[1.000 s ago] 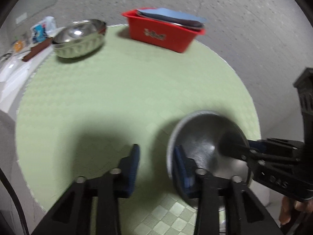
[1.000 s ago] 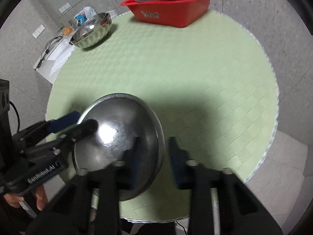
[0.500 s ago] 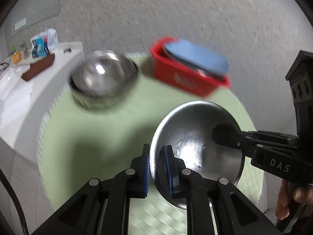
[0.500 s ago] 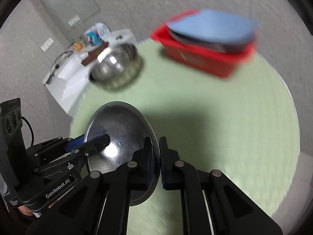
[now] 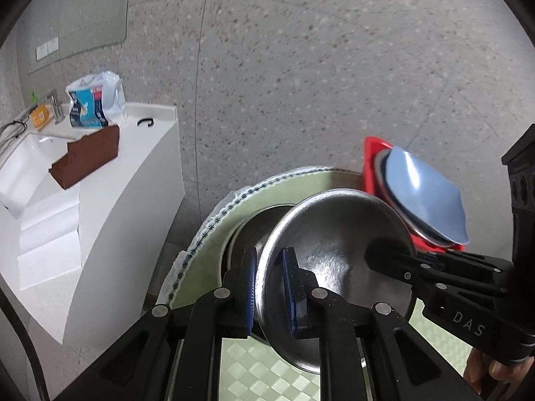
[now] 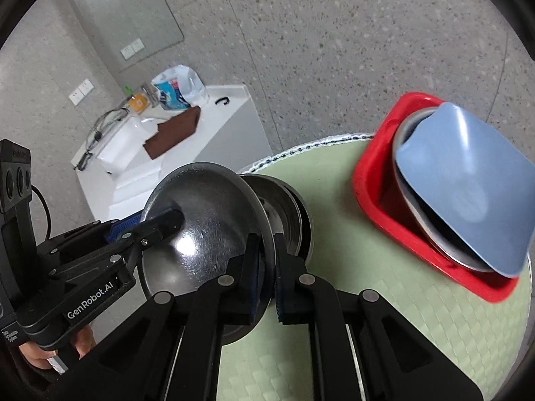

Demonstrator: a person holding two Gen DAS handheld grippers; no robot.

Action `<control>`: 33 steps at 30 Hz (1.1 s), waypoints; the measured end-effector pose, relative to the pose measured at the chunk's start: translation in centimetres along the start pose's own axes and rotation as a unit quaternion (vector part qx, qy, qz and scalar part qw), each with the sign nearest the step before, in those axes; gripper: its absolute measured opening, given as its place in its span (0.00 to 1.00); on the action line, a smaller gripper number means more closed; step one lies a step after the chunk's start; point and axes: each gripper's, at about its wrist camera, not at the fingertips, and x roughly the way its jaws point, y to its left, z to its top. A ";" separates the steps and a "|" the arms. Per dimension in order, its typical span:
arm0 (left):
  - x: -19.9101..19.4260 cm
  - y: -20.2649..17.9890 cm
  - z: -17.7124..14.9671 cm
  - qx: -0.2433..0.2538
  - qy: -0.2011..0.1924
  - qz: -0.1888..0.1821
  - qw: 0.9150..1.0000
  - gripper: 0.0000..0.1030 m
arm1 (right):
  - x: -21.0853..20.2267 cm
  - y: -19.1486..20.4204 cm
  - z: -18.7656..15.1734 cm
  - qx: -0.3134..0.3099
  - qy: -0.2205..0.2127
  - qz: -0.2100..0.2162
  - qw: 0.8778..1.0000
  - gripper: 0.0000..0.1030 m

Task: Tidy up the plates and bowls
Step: 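Lower the steel bowl onto the bowl stack and open both grippers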

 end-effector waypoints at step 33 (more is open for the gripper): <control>2.5 1.1 -0.4 -0.028 -0.022 0.043 0.998 0.83 | 0.3 -1.3 -1.2 0.015 -0.027 -0.076 0.997 0.60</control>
